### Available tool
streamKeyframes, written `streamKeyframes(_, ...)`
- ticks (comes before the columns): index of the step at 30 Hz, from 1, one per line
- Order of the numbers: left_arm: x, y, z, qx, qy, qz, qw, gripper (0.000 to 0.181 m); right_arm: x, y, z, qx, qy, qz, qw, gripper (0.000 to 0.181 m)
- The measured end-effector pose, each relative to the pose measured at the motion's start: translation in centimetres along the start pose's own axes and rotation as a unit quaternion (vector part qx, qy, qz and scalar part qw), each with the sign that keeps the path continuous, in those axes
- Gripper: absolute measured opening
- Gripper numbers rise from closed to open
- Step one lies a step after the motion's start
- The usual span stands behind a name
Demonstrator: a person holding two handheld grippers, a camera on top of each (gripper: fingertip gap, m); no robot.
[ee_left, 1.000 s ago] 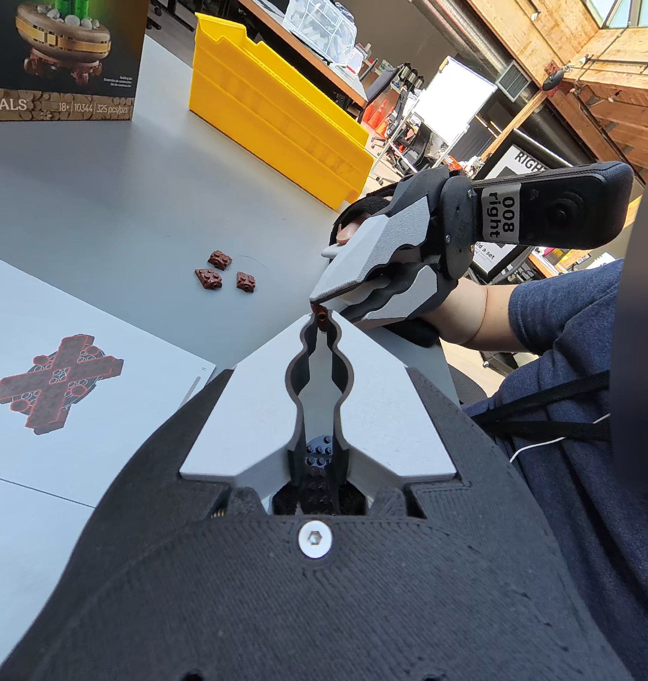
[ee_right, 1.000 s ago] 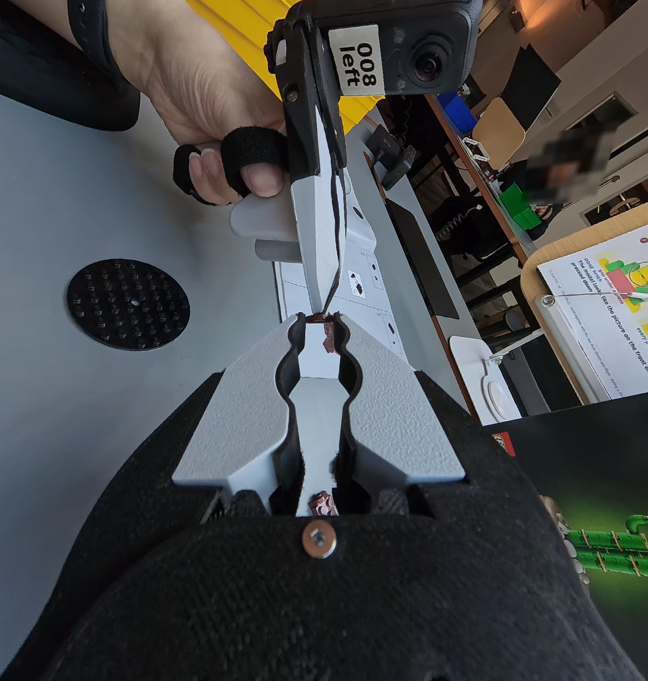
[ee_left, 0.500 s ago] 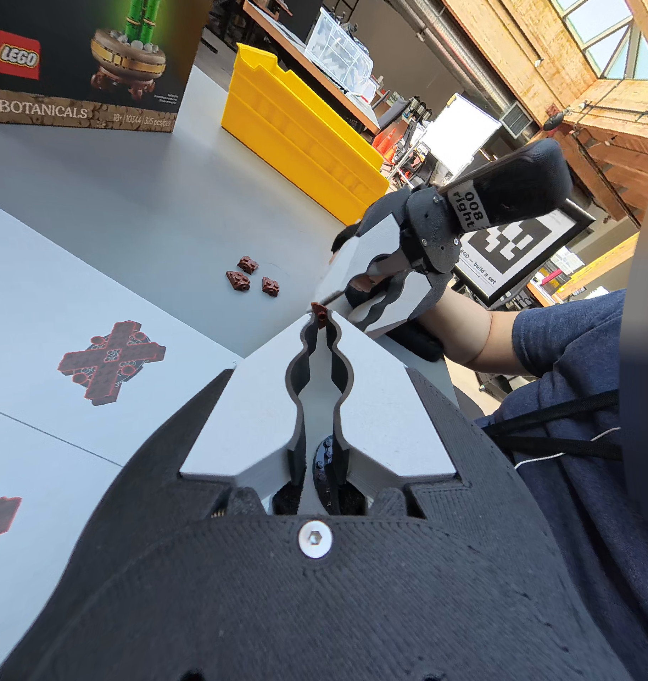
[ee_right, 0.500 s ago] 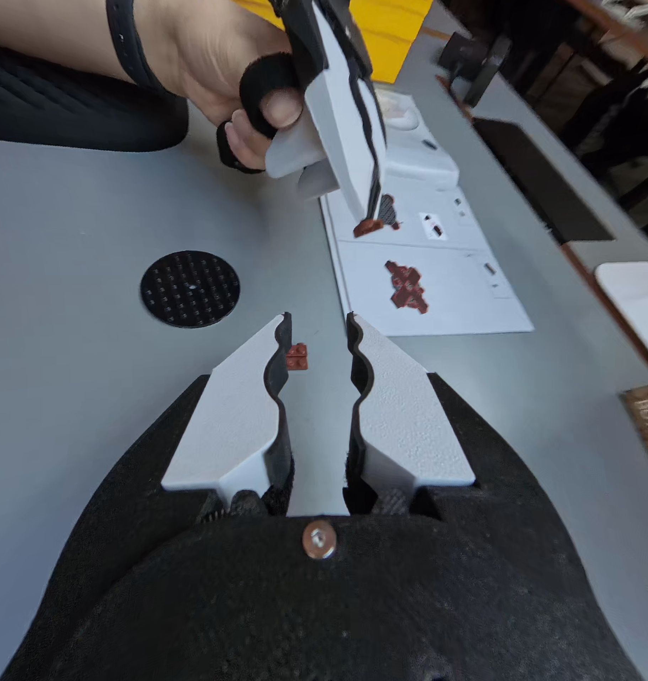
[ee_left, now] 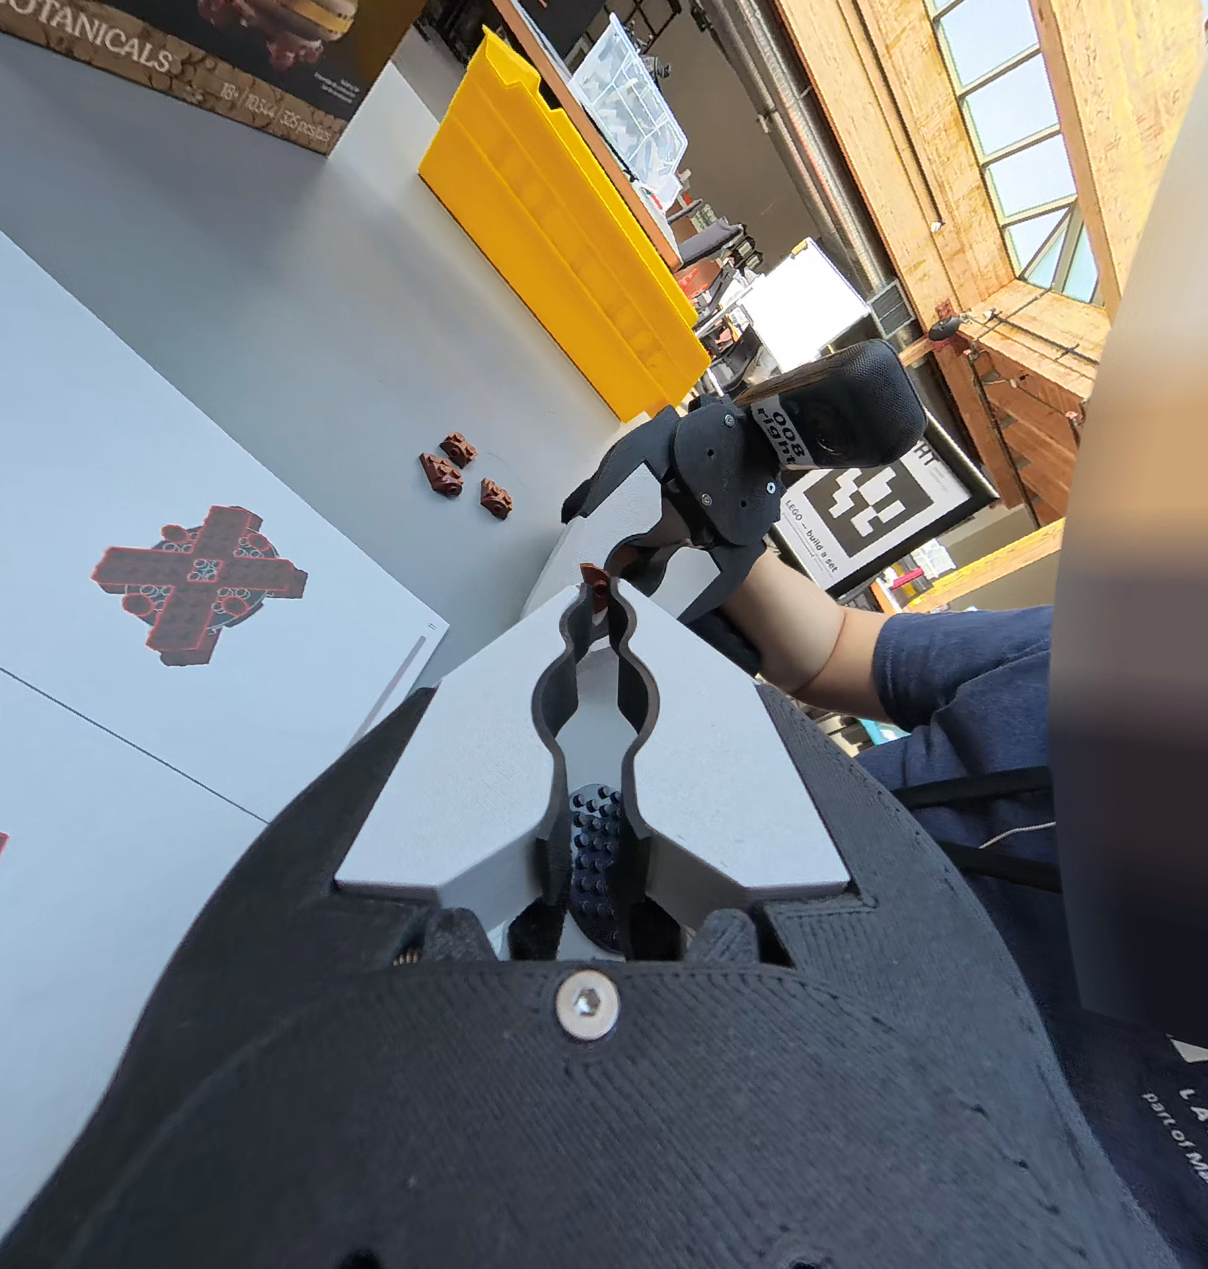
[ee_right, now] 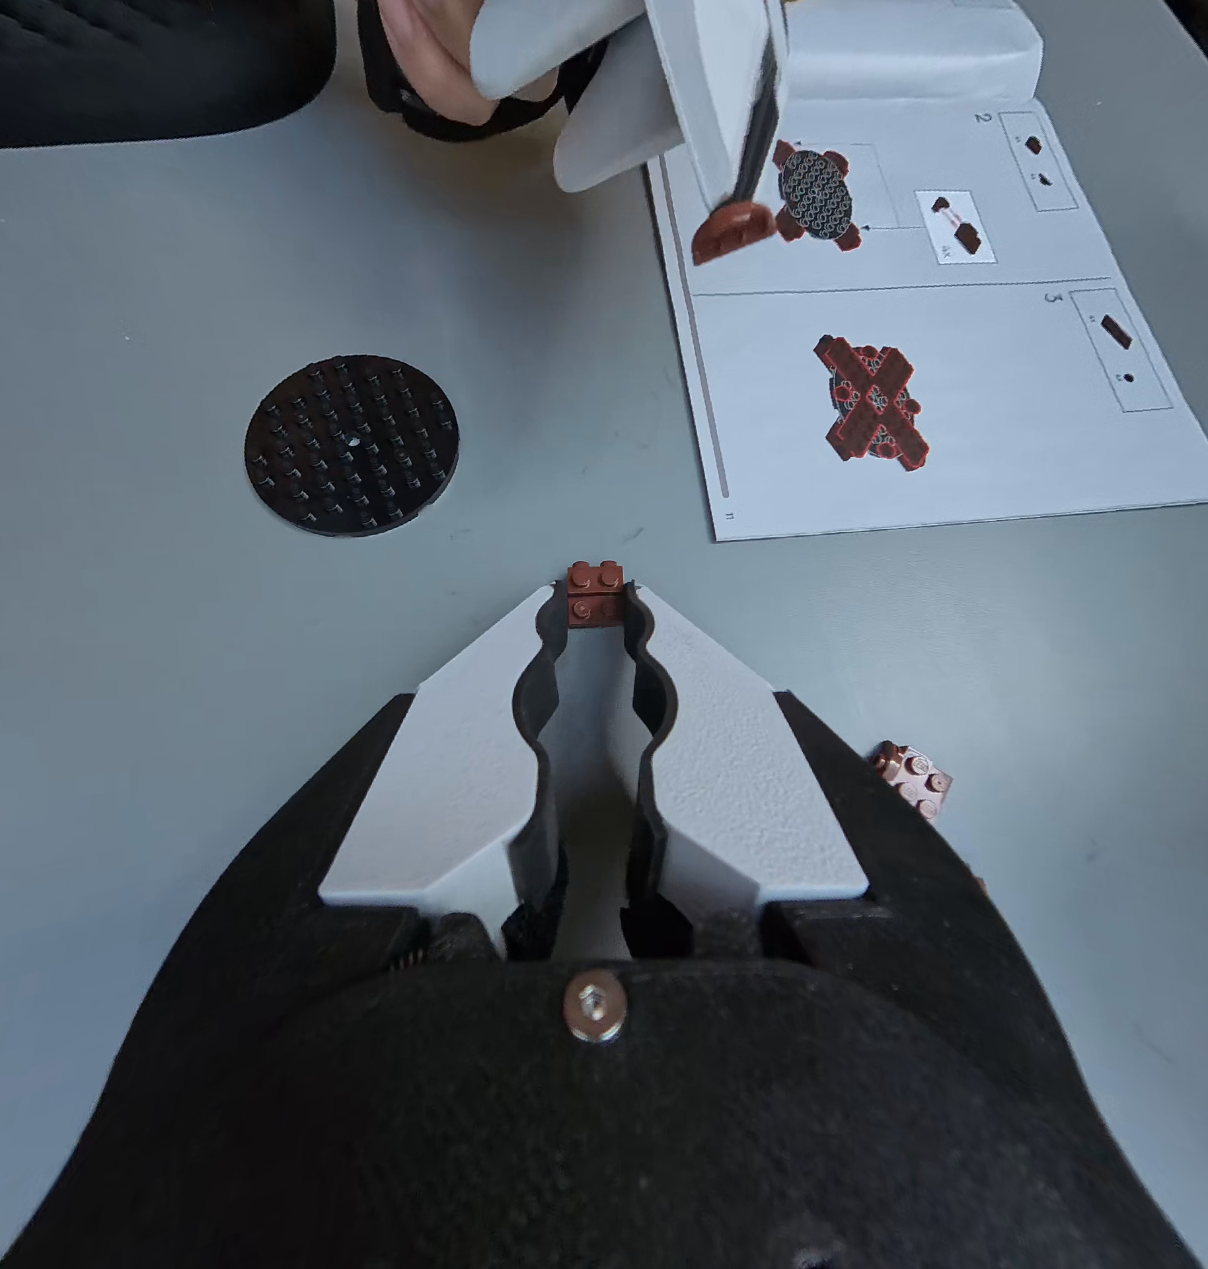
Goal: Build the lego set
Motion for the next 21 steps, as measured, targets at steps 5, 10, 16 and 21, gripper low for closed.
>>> streamKeyframes(5, 1.4, -0.3, 1.2, 0.027, 0.019, -0.074, 0.997, 0.002, -4.1, -0.2, -3.5, 0.057, -0.125, -0.048, 0.989, 0.015)
streamKeyframes(10, 2.5, -0.7, 1.7, 0.039, 0.019, -0.109, 0.993, 0.002, -4.9, -0.2, -4.6, 0.101, -0.139, -0.091, 0.981, 0.015)
streamKeyframes(16, 2.9, -1.0, 1.8, 0.065, -0.003, -0.144, 0.987, 0.001, -4.7, 0.5, -3.6, 0.087, -0.127, -0.097, 0.983, 0.015)
streamKeyframes(21, 3.1, -1.0, 2.0, 0.076, -0.005, -0.157, 0.985, 0.001, -4.6, 0.6, -3.1, 0.079, -0.116, -0.096, 0.985, 0.015)
Point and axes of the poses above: each gripper's, where its closed fingertips meet, z out along the fingers, x out of its underside, y = z × x across the jaws, the point moved 3 cm from there along -z, back along the fingers, and after that the axes turned 2 degrees about y, right-handed, at the moved point
